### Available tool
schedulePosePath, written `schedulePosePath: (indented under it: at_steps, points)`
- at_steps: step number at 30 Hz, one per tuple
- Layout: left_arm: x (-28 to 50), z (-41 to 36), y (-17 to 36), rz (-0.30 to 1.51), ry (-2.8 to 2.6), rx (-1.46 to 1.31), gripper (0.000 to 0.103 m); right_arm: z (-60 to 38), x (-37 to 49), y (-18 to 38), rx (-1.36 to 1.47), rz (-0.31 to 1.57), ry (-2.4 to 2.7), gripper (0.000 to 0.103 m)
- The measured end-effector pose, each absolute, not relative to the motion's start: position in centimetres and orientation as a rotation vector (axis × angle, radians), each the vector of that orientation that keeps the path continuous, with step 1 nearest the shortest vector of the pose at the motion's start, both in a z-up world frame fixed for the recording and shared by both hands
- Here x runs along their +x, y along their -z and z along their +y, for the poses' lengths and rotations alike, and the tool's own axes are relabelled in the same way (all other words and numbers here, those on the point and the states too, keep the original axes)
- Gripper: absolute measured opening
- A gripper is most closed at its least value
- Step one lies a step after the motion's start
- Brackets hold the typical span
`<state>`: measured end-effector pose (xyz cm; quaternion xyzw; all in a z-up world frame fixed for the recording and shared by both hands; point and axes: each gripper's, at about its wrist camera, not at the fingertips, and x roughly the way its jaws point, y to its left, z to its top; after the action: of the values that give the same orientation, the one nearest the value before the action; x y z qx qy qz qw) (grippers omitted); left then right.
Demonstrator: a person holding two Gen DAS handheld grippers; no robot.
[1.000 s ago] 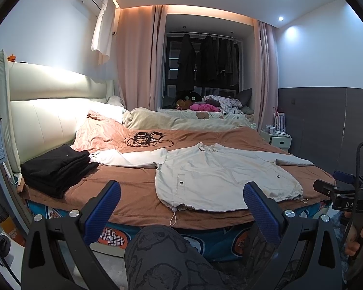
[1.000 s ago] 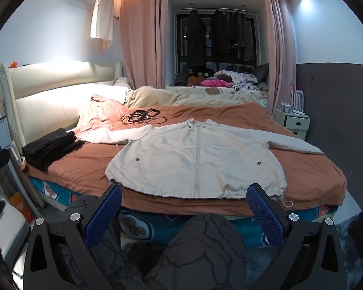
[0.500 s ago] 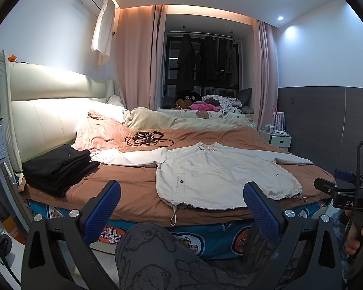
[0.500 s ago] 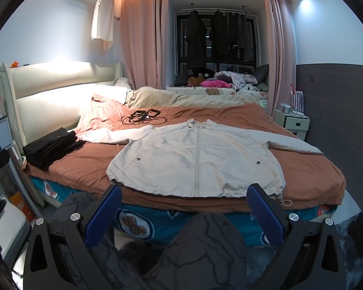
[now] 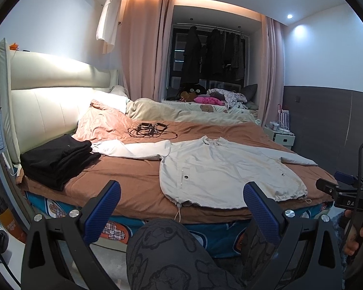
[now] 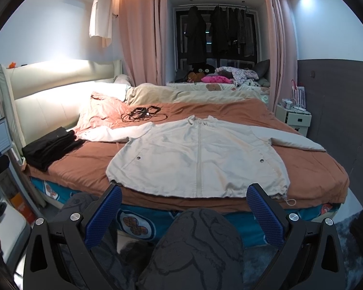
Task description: Fold large clothes
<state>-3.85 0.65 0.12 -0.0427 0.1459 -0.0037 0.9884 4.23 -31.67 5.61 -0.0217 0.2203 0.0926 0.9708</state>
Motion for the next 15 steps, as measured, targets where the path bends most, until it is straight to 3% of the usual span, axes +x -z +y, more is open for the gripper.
schedulePosePath:
  at_steps: [15]
  points:
    - [4.9, 3.9, 1.1, 0.359, -0.047, -0.106, 0.103, -29.6, 13.8, -3.6, -0.026, 0.513, -0.213, 0.103]
